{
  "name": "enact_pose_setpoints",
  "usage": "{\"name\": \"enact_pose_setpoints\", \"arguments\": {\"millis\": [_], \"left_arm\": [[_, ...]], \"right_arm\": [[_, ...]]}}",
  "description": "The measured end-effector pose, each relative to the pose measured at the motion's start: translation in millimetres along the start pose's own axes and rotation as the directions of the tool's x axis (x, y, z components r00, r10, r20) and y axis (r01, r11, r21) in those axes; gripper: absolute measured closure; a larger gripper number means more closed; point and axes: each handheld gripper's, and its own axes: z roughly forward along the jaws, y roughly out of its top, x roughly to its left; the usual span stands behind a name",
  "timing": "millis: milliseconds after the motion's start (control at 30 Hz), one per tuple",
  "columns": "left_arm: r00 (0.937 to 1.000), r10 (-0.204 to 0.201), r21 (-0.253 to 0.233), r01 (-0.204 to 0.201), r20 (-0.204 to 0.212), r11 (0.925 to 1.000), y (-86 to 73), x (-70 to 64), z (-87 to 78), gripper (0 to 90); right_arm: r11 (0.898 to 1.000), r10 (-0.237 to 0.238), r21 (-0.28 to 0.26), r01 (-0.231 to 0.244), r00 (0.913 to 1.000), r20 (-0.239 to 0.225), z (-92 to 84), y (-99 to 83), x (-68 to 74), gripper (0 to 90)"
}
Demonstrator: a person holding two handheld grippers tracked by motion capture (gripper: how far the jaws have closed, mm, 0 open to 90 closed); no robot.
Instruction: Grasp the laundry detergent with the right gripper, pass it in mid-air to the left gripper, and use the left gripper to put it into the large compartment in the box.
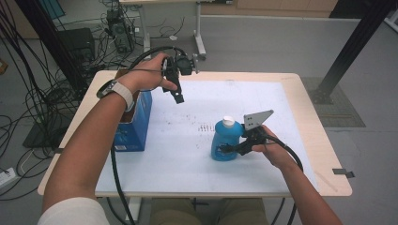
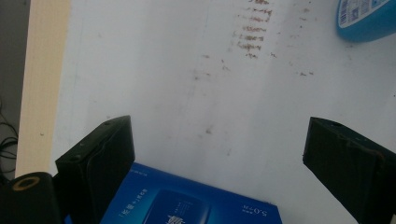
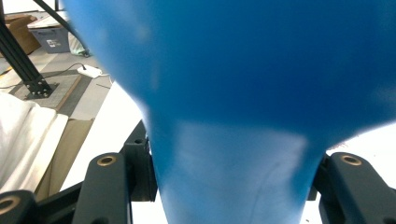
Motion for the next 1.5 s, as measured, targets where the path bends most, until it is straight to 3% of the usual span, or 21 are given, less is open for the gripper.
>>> {"name": "enact_pose_setpoints", "arguments": {"millis": [467, 933, 1500], "left_arm": [[0.9997, 0.016, -0.039, -0.017, -0.017, 0.9991, -4.9, -19.4, -21.4, 6.5], [0.9975, 0.069, -0.069, -0.07, -0.02, 0.9952, 1.7, -50.8, -44.4, 6.7], [0.994, 0.106, -0.101, -0.103, 0.027, 0.9895, 13.2, -77.5, -63.7, 5.4]], "right_arm": [[1.0, 0.003, -0.016, -0.003, 1.0, 0.005, -3.7, 16.7, 5.3, 41.8], [1.0, 0.007, -0.005, -0.007, 0.9999, 0.007, -6.3, 38.7, 8.0, 41.9], [1.0, -0.011, 0.023, 0.011, 0.9999, 0.006, -7.9, 66.5, 11.4, 42.0]]}}
